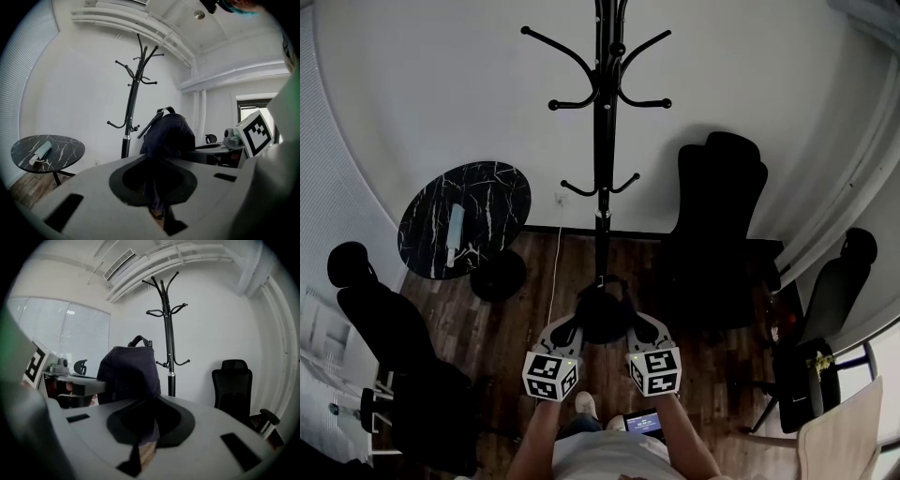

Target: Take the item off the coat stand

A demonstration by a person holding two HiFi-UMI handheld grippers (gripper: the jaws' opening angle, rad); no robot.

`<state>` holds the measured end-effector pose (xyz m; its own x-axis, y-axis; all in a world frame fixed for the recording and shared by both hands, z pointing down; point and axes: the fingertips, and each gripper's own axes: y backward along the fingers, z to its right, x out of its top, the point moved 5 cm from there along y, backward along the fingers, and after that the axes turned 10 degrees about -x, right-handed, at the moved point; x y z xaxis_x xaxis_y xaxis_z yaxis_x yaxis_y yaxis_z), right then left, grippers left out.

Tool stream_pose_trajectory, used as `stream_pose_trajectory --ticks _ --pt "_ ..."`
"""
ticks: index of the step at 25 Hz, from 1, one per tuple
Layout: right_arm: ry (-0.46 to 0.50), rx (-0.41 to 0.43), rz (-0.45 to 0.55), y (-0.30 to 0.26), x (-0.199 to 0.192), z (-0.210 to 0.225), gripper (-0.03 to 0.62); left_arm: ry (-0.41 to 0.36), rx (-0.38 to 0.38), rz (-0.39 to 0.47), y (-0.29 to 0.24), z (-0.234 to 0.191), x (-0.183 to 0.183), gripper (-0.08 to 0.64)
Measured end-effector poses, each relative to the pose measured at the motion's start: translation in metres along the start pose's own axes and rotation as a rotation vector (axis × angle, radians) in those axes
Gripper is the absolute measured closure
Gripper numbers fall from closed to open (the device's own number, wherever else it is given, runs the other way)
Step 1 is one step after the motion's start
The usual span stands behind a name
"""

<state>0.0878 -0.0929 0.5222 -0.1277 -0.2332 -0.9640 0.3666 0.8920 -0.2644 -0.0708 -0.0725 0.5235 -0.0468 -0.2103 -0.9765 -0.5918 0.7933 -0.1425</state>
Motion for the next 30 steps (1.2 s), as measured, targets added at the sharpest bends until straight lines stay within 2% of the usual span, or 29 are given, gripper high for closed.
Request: stream_pose_trajectory --ticks 12,19,30 --pt "0.009 0.015 0.012 0.020 -0.004 -0.006 0.568 -0.015 0.015 0.014 0.015 0.015 -0.004 0.529" --pt "0.044 0.017 0.018 0.021 -0.003 -0.006 0.569 -0.012 0.018 0.019 0.015 0.015 -0.004 0.529" --pt "0.038 0.026 0.006 0.016 -0.006 -0.005 0.569 -0.006 0.020 0.007 0.012 0.013 -0.007 0.530"
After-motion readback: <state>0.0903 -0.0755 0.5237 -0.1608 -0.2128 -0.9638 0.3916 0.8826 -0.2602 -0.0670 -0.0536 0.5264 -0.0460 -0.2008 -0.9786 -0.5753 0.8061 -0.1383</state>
